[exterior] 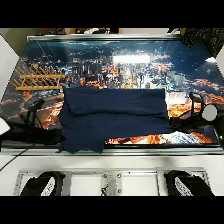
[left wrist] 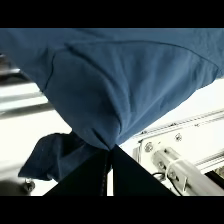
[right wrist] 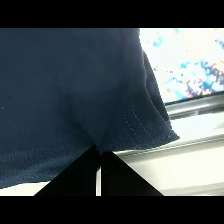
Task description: Fold the clothes and pants, and hang the long-sleeved shirts on hangers.
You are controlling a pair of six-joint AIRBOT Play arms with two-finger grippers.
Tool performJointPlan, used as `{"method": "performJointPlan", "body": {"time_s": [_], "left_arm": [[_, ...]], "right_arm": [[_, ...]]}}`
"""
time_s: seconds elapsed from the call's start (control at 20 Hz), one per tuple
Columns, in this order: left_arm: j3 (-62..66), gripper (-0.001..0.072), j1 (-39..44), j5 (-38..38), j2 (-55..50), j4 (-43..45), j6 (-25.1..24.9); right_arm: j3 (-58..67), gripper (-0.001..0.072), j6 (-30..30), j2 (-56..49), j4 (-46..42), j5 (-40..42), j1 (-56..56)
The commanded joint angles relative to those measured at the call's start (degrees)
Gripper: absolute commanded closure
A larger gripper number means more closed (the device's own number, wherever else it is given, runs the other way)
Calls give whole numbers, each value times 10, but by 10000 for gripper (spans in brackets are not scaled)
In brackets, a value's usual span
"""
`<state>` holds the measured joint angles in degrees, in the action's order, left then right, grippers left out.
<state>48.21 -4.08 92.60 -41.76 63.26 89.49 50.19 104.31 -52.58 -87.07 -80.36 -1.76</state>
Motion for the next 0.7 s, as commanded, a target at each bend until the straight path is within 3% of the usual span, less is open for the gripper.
{"method": "performJointPlan", "body": {"time_s": [0.0, 0.2, 0.65], "left_arm": [[71, 693, 32, -46, -88, 17, -15], [166, 693, 47, -90, -229, 32, -41], [375, 694, 12, -153, -475, 31, -43]], "right_arm": [[71, 700, -12, -60, -3, -3, -1], [167, 700, -26, -157, -3, 21, -1], [332, 701, -14, -352, -3, 124, -2]]}}
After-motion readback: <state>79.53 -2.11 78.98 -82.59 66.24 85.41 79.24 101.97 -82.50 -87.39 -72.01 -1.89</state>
